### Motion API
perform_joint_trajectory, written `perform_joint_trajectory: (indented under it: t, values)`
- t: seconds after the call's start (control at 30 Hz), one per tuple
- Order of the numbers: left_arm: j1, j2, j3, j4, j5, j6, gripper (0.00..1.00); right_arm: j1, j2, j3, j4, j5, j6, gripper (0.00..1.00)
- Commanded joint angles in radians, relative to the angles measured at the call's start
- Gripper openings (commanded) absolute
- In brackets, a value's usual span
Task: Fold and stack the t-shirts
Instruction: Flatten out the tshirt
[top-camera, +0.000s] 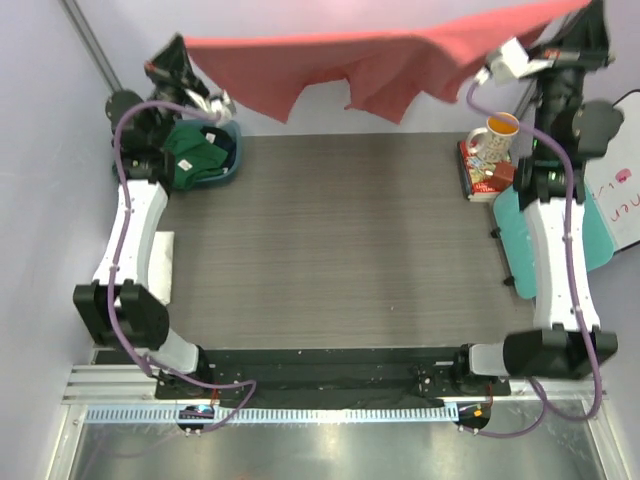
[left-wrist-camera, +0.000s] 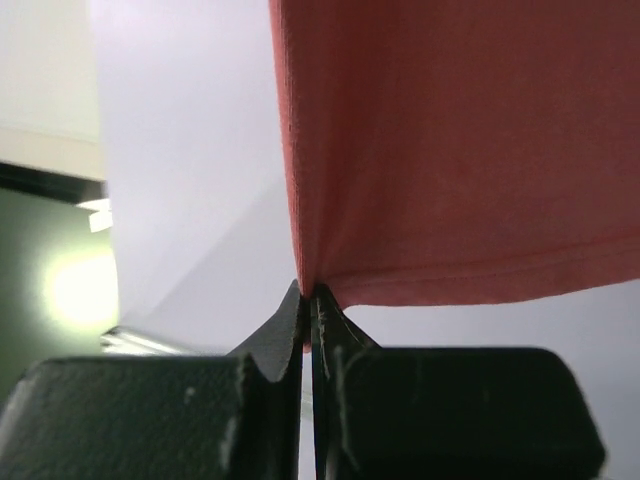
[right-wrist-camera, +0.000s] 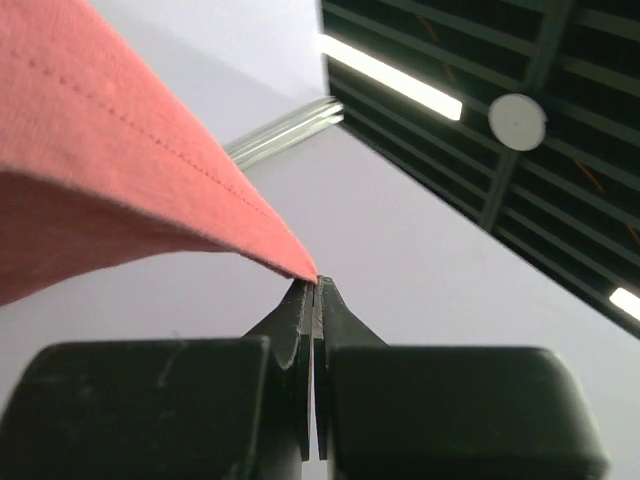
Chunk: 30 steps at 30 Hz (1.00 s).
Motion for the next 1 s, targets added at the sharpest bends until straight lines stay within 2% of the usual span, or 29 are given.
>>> perform_joint_trajectory:
  t: [0.0, 0.03, 0.07, 0.1, 0.17, 0.2, 0.23, 0.3, 0.4, 0.43, 0.5, 0.67, 0.87, 0.97]
  values:
    - [-0.001, -0.165, -0.389, 0.003, 0.057, 0.015, 0.00, 0.003, -0.194, -0.439, -0.050, -0.044, 0.028, 0.01]
    - [-0.002, -0.193, -0.511, -0.029, 0.082, 0.075, 0.00, 0.023, -0.277, -0.490, -0.113, -0.039, 0.035, 0.01]
    - [-0.002, -0.213, -0.565, -0.057, 0.091, 0.096, 0.00, 0.030, -0.316, -0.538, -0.188, -0.042, 0.046, 0.01]
    - [-0.002, -0.231, -0.618, -0.089, 0.102, 0.108, 0.00, 0.036, -0.368, -0.633, -0.341, -0.057, 0.073, 0.01]
    - [-0.002, -0.281, -0.729, -0.149, 0.133, 0.139, 0.00, 0.036, -0.501, -0.724, -0.498, -0.135, 0.069, 0.01]
    - [-0.002, -0.299, -0.756, -0.184, 0.145, 0.145, 0.00, 0.037, -0.542, -0.765, -0.617, -0.162, 0.065, 0.01]
    - [-0.001, -0.319, -0.779, -0.309, 0.163, 0.163, 0.00, 0.037, -0.575, -0.825, -0.690, -0.185, 0.063, 0.01]
    - [-0.001, -0.365, -0.848, -0.434, 0.199, 0.266, 0.00, 0.037, -0.651, -0.883, -0.893, -0.245, 0.054, 0.01]
    - [-0.002, -0.405, -0.940, -0.567, 0.226, 0.375, 0.00, 0.037, -0.698, -0.937, -1.098, -0.301, 0.023, 0.01]
    - [-0.002, -0.411, -0.945, -0.686, 0.232, 0.399, 0.00, 0.037, -0.703, -0.945, -1.138, -0.314, 0.002, 0.01]
    - [-0.002, -0.417, -0.925, -0.814, 0.246, 0.497, 0.00, 0.037, -0.693, -0.947, -1.250, -0.340, -0.012, 0.01]
    - [-0.002, -0.376, -0.822, -1.178, 0.234, 0.646, 0.00, 0.038, -0.619, -0.924, -1.425, -0.338, -0.078, 0.01]
    - [-0.002, -0.357, -0.767, -1.420, 0.165, 0.757, 0.00, 0.038, -0.587, -0.925, -1.471, -0.340, -0.113, 0.01]
    - [-0.002, -0.338, -0.759, -1.482, 0.121, 0.811, 0.00, 0.038, -0.587, -0.937, -1.482, -0.337, -0.129, 0.01]
